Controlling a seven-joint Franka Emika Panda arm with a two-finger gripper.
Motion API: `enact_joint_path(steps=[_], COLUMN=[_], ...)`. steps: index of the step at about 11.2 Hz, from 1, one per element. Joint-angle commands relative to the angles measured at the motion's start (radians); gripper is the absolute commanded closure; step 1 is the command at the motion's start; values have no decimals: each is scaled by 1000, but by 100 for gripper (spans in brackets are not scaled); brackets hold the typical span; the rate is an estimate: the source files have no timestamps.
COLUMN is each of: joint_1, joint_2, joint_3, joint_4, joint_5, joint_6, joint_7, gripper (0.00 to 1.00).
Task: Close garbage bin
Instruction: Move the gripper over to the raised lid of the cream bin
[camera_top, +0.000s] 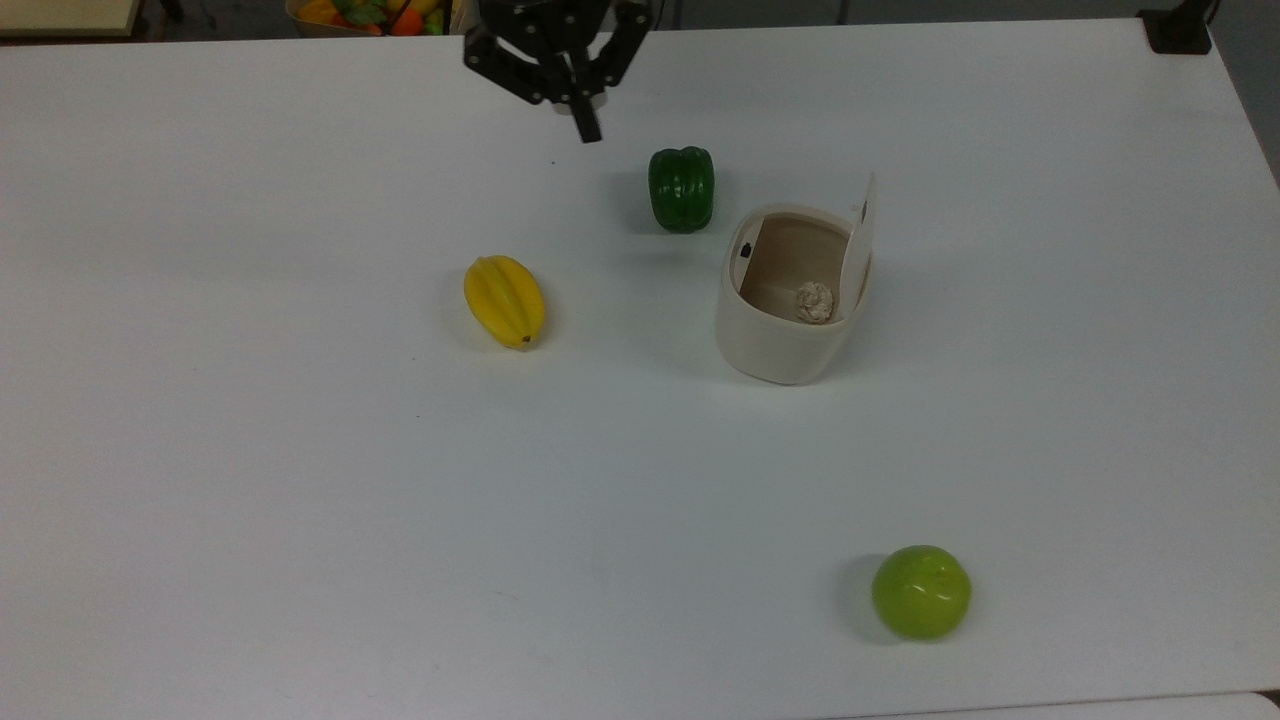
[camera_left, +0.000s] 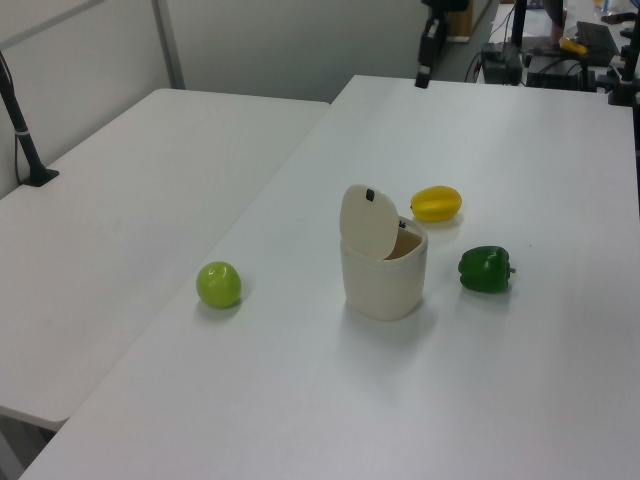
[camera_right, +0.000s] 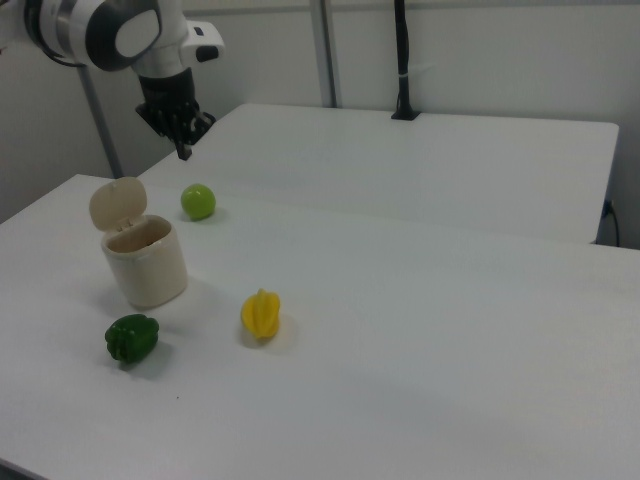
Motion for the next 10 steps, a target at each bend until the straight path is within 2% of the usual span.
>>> enact_joint_path(steps=[1,4,6,10], joint_1=[5,20,74,119], joint_2=[3,29,55,104], joint_3=[88,162,182,216], joint_4=[13,39,56,57], joint_5=[30,18,-20,-79], joint_6=[107,156,157,161], joint_7=[-72,-129,-123,-123], gripper=[100,100,100,100])
